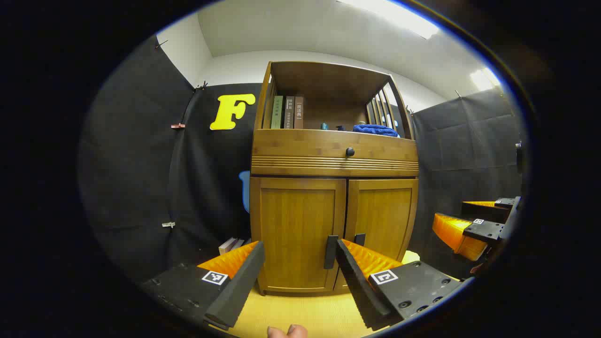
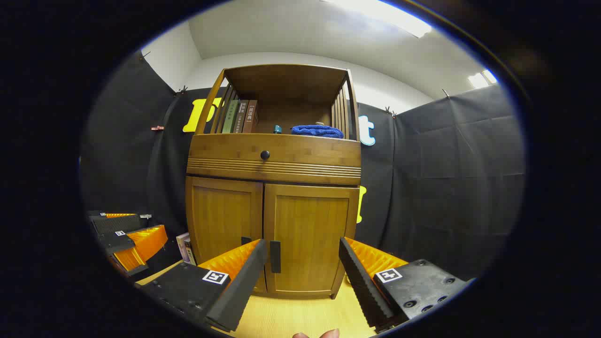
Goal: Open the right door of the double-door shoe cabinet with the right hand, and open the left door with the left hand.
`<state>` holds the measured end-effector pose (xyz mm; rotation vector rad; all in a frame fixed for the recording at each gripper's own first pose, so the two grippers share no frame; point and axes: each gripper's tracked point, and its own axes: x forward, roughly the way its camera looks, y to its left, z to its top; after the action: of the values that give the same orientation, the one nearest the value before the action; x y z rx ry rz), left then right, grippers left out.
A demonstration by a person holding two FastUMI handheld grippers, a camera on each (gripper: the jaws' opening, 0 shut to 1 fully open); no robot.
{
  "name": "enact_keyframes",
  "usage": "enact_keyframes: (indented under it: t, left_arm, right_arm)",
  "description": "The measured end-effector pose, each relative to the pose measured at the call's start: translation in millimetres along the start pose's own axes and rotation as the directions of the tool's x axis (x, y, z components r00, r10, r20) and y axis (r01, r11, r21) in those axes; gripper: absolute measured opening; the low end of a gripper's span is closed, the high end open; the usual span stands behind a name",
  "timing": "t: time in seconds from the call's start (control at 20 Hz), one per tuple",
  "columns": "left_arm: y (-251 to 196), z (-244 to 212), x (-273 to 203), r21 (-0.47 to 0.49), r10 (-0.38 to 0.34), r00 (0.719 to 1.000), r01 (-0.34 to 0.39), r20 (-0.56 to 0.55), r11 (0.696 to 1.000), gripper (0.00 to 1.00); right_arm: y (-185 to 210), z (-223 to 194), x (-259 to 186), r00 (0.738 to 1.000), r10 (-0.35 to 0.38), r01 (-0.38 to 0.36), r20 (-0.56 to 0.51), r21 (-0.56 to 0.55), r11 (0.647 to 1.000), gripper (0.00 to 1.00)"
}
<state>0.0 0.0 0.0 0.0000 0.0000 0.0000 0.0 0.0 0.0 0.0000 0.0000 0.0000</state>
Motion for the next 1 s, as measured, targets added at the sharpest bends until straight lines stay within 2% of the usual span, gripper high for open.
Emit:
enact_keyframes:
  t: [0.85, 1.0]
  left_arm:
    - [-0.7, 0.1, -0.5, 0.01, -0.008, 1.0, 0.008, 0.0, 1.0, 0.92]
    - [-0.2, 0.4, -0.3, 0.013, -0.002, 1.0, 0.002, 0.002, 1.0, 0.94]
  right_arm:
    - [-0.9, -4.1, -1.3, 1.0, 0.008, -0.008, 0.005, -0.004, 1.0, 0.98]
    - [0.2, -8.1, 3.2, 1.0, 0.017, -0.017, -0.002, -0.003, 1.0, 0.97]
